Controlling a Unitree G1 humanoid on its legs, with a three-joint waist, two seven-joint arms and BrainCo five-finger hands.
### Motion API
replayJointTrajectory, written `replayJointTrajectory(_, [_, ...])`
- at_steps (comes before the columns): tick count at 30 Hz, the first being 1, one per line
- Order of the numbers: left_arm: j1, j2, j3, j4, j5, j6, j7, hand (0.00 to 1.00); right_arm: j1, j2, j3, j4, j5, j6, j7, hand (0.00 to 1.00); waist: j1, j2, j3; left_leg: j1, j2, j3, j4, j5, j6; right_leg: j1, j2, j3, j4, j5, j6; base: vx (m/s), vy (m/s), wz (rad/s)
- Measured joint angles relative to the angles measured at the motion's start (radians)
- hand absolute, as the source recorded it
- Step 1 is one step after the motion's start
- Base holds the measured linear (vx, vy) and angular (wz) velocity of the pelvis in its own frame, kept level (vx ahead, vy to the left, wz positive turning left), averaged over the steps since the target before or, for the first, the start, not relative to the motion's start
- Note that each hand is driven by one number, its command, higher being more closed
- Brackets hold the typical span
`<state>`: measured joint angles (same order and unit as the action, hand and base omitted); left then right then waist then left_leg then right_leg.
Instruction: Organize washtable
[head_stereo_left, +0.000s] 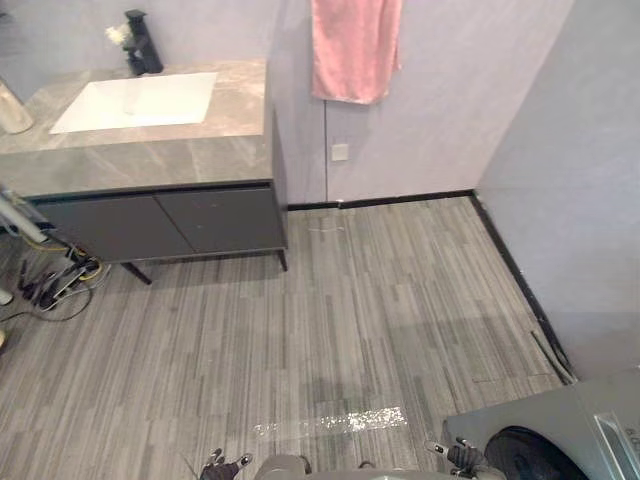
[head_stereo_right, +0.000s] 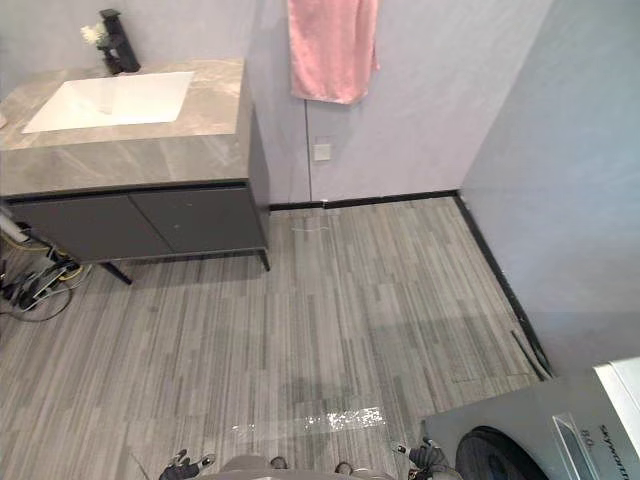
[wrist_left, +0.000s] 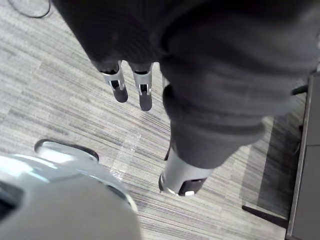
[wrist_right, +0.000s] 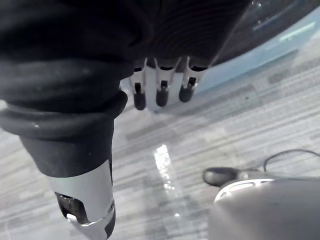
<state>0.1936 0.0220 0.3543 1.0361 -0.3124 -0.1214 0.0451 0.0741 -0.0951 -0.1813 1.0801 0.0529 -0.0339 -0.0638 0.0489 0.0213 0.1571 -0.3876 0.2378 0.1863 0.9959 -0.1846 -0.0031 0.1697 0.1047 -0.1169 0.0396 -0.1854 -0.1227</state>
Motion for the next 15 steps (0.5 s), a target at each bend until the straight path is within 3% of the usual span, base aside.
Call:
replayJointTrajectory(1, [0.002,-0.002,-0.001,-0.006,0.0,0.001,0.0,0.0,-0.002,-0.001,0.001,-0.001,0.002,0.0,0.0,0.0,0.001,-0.001,0.001,-0.013,-0.009,-0.007,-0.004,-0.004,-0.006,-0.002,0.0,0.006,0.001,-0.002,-0.001,0.26,0.025,-0.42])
replayJointTrajectory(2, [0.002,-0.006,-0.012,-0.015,-0.001,0.0,0.0,0.0,-0.015,-0.001,0.009,-0.002,0.008,0.0,-0.001,0.0,0.006,-0.001,0.0,-0.059,-0.067,-0.054,-0.081,-0.013,-0.02,-0.012,-0.009,0.033,0.002,-0.008,0.001,0.2,0.04,-0.54])
replayJointTrajectory(3, [-0.003,-0.01,-0.02,-0.016,-0.008,-0.002,0.0,0.0,-0.036,-0.002,0.026,0.002,0.014,-0.001,0.0,0.0,0.027,-0.007,0.0,-0.082,-0.121,-0.103,-0.227,-0.009,-0.026,-0.023,-0.024,0.069,0.003,-0.017,0.007,0.34,0.083,-0.7])
replayJointTrajectory(4, [-0.001,-0.01,-0.026,-0.016,-0.01,-0.003,0.0,0.0,-0.05,-0.002,0.035,0.005,0.016,-0.001,0.0,0.0,0.038,-0.004,0.002,-0.092,-0.141,-0.119,-0.303,-0.005,-0.03,-0.029,-0.031,0.082,0.001,-0.02,0.01,0.27,0.08,-0.86])
replayJointTrajectory(5, [0.002,-0.011,-0.035,-0.014,-0.016,-0.003,0.0,0.0,-0.07,0.005,0.038,0.005,0.017,-0.001,0.0,0.0,0.051,0.002,0.006,-0.112,-0.169,-0.142,-0.449,0.02,-0.058,-0.031,-0.04,0.113,-0.009,-0.03,0.019,0.49,0.139,-0.72])
replayJointTrajectory(6, [0.002,-0.016,-0.035,-0.014,-0.028,-0.003,0.0,0.0,-0.082,0.015,0.038,0.005,0.016,-0.001,0.002,0.0,0.058,0.009,0.009,-0.13,-0.19,-0.164,-0.554,0.046,-0.062,-0.026,-0.046,0.13,-0.003,-0.058,0.033,0.45,0.127,-0.62])
replayJointTrajectory(7, [0.002,-0.019,-0.033,-0.014,-0.031,-0.004,0.001,0.0,-0.082,0.02,0.038,0.005,0.016,-0.001,0.003,0.0,0.066,0.01,0.01,-0.136,-0.194,-0.166,-0.579,0.053,-0.057,-0.02,-0.051,0.14,0.007,-0.081,0.038,0.61,0.177,-0.57])
replayJointTrajectory(8, [0.006,-0.02,-0.031,-0.015,-0.034,-0.007,0.0,0.0,-0.074,0.032,0.035,0.008,0.016,0.0,0.004,0.0,0.081,0.001,0.007,-0.139,-0.205,-0.179,-0.552,0.072,-0.042,-0.018,-0.064,0.16,0.06,-0.147,0.055,0.59,0.173,-0.59])
replayJointTrajectory(9, [0.024,-0.009,-0.03,-0.012,-0.043,-0.011,0.0,0.0,-0.058,0.05,0.028,0.017,0.015,-0.001,0.007,0.0,0.092,-0.027,-0.009,-0.132,-0.225,-0.154,-0.474,0.077,-0.024,-0.021,-0.09,0.164,0.167,-0.221,0.096,0.63,0.145,-0.58])
replayJointTrajectory(10, [0.021,-0.005,-0.029,-0.007,-0.043,-0.011,0.002,0.0,-0.056,0.059,0.023,0.016,0.015,-0.001,0.01,0.0,0.093,-0.045,-0.012,-0.128,-0.23,-0.139,-0.442,0.039,0.003,-0.039,-0.104,0.152,0.246,-0.241,0.118,0.7,0.115,-0.51])
replayJointTrajectory(11, [0.018,0.011,-0.034,-0.015,-0.042,-0.014,0.001,0.0,-0.055,0.072,0.015,0.01,0.014,-0.002,0.016,0.0,0.094,-0.073,-0.019,-0.102,-0.235,-0.114,-0.415,-0.013,0.022,-0.126,-0.131,0.126,0.482,-0.233,0.155,0.73,0.09,-0.38])
replayJointTrajectory(12, [0.015,0.025,-0.04,-0.019,-0.04,-0.014,0.0,0.0,-0.053,0.081,0.011,0.0,0.008,-0.003,0.022,0.0,0.081,-0.092,-0.015,-0.05,-0.243,-0.1,-0.403,-0.057,0.047,-0.213,-0.162,0.095,0.719,-0.153,0.264,0.74,0.112,-0.27])
replayJointTrajectory(13, [0.012,0.029,-0.042,-0.017,-0.035,-0.013,0.0,0.0,-0.052,0.082,0.008,0.001,0.004,-0.004,0.024,0.0,0.07,-0.092,-0.014,-0.017,-0.245,-0.101,-0.399,-0.081,0.056,-0.246,-0.177,0.078,0.833,-0.118,0.307,0.85,0.123,-0.19])
replayJointTrajectory(14, [-0.003,0.028,-0.047,-0.017,-0.028,-0.012,0.0,0.0,-0.049,0.076,-0.005,-0.007,0.0,-0.007,0.027,0.0,0.061,-0.084,-0.002,0.076,-0.244,-0.101,-0.41,-0.123,0.069,-0.294,-0.2,0.043,0.999,-0.115,0.302,0.69,0.095,-0.16])
replayJointTrajectory(15, [-0.007,0.024,-0.047,-0.019,-0.028,-0.012,0.0,0.0,-0.049,0.07,-0.006,-0.01,-0.005,-0.009,0.028,0.0,0.06,-0.075,0.005,0.132,-0.24,-0.101,-0.429,-0.138,0.072,-0.309,-0.215,0.014,1.043,-0.121,0.27,0.8,0.095,-0.41])
